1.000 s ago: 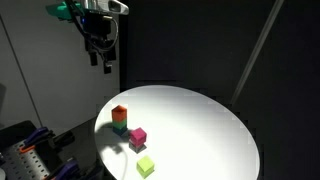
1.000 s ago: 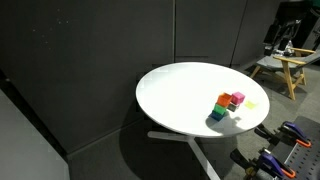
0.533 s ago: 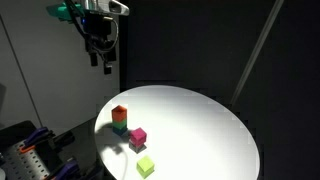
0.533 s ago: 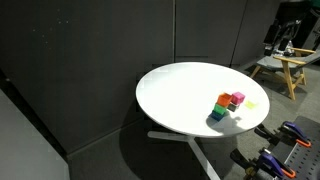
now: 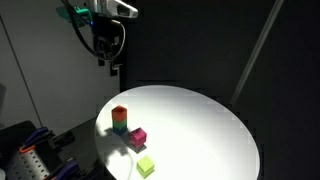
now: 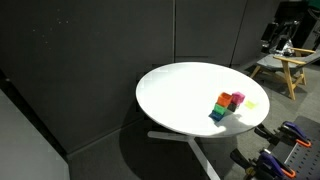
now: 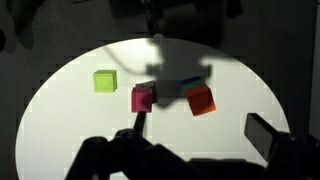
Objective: Put the purple block onto the stack of blocks
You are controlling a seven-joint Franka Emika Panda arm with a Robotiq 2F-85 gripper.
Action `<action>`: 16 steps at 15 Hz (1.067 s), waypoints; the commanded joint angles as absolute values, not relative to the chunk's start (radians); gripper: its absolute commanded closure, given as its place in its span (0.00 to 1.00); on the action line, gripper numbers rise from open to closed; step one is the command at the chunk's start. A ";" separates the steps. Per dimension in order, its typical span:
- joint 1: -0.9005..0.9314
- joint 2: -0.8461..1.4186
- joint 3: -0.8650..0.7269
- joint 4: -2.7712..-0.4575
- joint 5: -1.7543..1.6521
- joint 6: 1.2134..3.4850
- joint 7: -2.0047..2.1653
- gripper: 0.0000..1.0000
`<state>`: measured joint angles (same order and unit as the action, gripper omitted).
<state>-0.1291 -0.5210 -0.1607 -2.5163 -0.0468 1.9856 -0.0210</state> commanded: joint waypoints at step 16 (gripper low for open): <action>-0.154 -0.164 -0.215 -2.377 0.034 2.286 -0.037 0.00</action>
<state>-0.1365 -0.2248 -0.2203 -2.4207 0.0293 2.2657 -0.0222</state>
